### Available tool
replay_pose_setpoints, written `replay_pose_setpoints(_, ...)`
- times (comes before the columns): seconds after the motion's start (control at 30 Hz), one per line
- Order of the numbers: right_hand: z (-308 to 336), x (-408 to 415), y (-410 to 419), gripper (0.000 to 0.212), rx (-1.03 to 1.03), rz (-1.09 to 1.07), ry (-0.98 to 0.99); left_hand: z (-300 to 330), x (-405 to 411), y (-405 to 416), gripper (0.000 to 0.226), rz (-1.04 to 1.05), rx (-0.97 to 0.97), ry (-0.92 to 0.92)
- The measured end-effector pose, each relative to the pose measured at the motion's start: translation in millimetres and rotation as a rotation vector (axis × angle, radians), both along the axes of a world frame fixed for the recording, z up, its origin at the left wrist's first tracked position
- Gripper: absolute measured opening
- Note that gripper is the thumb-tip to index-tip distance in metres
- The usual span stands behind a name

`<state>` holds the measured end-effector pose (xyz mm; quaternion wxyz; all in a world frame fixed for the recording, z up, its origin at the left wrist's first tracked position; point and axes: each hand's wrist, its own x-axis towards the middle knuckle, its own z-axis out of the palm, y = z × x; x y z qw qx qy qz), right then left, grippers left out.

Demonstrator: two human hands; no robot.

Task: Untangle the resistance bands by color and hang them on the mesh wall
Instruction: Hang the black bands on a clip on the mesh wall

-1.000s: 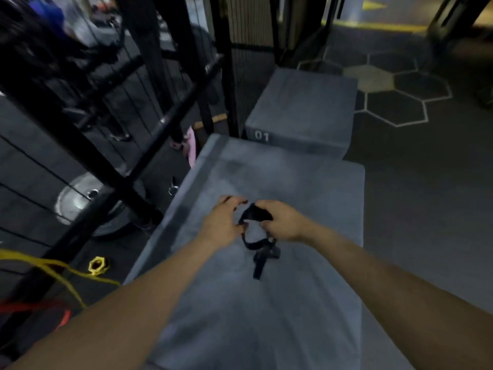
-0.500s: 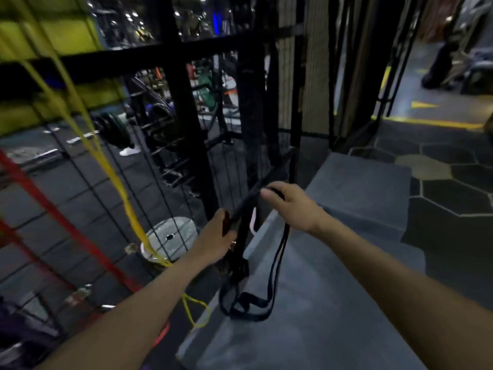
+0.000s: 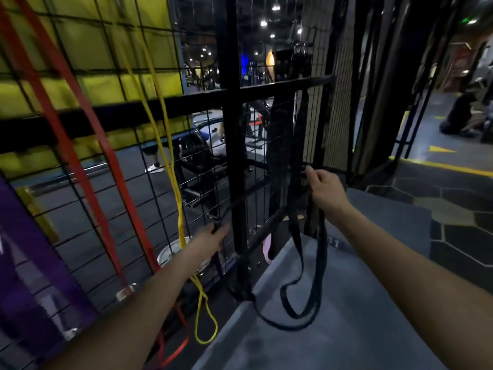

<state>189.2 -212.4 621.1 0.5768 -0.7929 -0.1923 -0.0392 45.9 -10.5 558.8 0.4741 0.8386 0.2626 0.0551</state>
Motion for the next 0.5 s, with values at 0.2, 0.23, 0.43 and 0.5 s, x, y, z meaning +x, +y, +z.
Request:
replay_pose_setpoints(0.2,-4.5,-9.0,-7.9,0.037,-0.368,0.181,0.055,57.7,23.0,-8.9,0.048,0.002,-0.325,-0.348)
replay_pose_setpoints(0.23,-5.0,-9.1,-10.3,0.036,-0.412,0.205,0.078,66.2,26.3,-12.5,0.039,-0.023,-0.341,-0.384)
replay_pose_setpoints(0.43,20.6,-7.9,-15.6,0.04,-0.485,0.271,0.011,103.3,48.4,-37.3,0.015,-0.229,-0.173,-0.384)
replay_pose_setpoints(0.5,37.2,-8.7,-12.4,0.054,-0.295,0.385,0.062,112.3,57.6,-49.4,0.007,-0.339,0.041,-0.329)
